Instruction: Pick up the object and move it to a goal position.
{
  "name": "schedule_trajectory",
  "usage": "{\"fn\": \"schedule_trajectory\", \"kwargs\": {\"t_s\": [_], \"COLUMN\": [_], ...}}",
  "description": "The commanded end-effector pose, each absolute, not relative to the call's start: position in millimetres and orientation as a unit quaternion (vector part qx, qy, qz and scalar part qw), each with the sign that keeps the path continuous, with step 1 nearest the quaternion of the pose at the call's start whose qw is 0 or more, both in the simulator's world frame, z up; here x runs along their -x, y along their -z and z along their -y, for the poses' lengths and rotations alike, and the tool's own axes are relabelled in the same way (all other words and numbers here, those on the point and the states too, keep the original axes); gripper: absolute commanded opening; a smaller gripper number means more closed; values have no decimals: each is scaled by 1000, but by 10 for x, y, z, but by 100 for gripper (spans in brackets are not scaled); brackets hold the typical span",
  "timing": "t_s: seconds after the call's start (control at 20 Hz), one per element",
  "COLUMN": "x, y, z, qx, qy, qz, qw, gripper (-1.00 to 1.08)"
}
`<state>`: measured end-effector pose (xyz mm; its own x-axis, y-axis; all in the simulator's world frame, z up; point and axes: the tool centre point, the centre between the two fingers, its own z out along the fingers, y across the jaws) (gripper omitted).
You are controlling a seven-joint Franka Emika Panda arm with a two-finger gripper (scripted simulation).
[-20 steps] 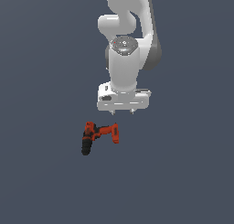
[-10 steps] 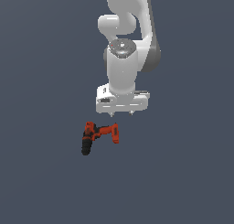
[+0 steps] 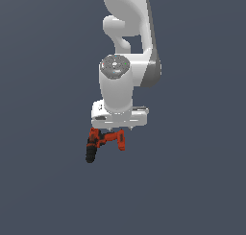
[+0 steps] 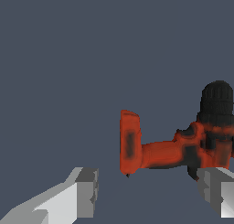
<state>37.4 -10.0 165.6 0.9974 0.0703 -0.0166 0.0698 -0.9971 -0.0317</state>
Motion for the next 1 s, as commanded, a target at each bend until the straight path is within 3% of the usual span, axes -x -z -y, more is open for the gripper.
{"fn": "schedule_trajectory", "kwargs": {"t_s": [0.0,0.95], "x": [-479,-1025], "y": [-1574,-787], "z": [223,1259], "qx": [999,997], "qy": [-13,-43], "qz": [36,46], "qw": [17,39], "gripper": [68,68]}}
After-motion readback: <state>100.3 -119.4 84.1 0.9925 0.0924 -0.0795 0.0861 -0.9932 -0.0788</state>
